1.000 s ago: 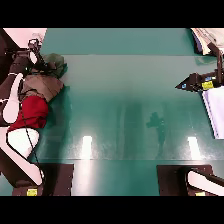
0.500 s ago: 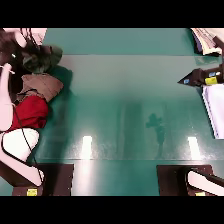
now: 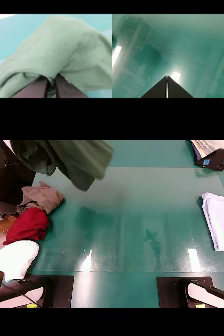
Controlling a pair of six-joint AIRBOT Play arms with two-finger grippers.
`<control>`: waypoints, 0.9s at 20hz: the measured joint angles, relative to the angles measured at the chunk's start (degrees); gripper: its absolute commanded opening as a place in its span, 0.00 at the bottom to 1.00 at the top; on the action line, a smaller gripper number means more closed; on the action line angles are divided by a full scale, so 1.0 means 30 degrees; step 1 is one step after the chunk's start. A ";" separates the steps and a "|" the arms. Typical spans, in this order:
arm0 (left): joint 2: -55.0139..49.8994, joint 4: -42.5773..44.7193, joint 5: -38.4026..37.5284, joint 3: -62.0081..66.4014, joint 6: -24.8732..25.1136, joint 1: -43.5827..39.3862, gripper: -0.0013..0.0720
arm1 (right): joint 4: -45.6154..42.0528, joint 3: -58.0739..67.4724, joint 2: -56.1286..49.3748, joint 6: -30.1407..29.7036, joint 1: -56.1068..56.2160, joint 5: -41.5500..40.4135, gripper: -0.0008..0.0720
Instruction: Fold the shirts.
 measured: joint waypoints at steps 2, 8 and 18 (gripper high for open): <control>0.0750 -0.0692 -0.1107 -0.0466 0.0073 -0.1566 0.06 | 0.0000 0.0838 0.0022 0.0000 0.0000 0.0000 0.04; 0.0459 -0.2980 -0.1370 -0.5450 0.0066 -0.5880 0.48 | -0.0007 0.1989 0.0058 0.0007 0.0000 0.0750 0.04; -0.2076 -0.3417 -0.0517 -0.9136 0.0044 -0.4226 0.98 | -0.0080 0.2178 0.0058 0.0007 0.0000 0.2280 0.04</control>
